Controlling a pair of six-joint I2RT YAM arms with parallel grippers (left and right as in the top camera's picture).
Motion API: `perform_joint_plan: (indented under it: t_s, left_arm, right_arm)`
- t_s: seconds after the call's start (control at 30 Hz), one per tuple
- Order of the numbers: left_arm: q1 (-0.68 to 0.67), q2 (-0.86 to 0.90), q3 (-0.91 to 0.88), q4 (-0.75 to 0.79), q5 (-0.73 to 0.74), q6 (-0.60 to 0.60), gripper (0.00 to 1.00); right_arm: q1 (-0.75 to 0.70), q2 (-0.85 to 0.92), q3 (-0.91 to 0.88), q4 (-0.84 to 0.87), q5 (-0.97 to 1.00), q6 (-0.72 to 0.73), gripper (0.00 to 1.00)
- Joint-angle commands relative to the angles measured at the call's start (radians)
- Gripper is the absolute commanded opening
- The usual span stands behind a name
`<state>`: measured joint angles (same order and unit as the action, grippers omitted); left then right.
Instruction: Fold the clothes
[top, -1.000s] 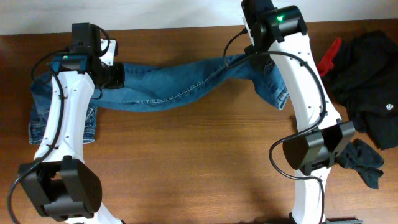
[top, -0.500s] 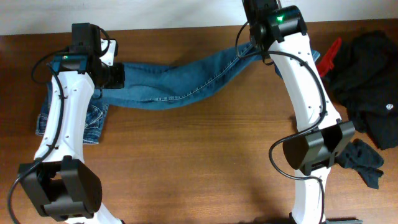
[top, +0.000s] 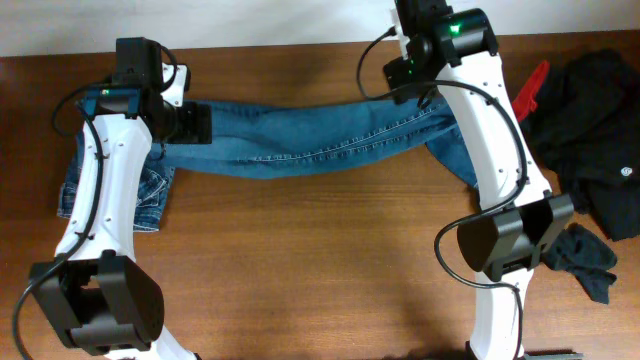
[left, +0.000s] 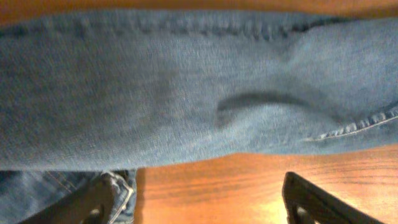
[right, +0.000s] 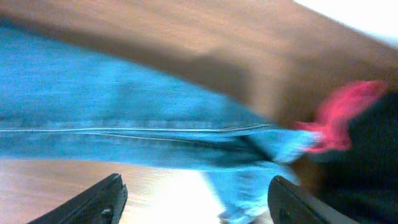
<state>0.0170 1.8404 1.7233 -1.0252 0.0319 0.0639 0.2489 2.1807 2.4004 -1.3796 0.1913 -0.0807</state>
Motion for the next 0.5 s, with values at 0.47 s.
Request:
perform_joint_plan:
  t_s: [0.47]
  left_arm:
    - [-0.003,0.009,-0.399,0.349,0.058,-0.34,0.81]
  right_arm:
    - [0.004,0.016,-0.296,0.053,-0.573,0.167,0.99]
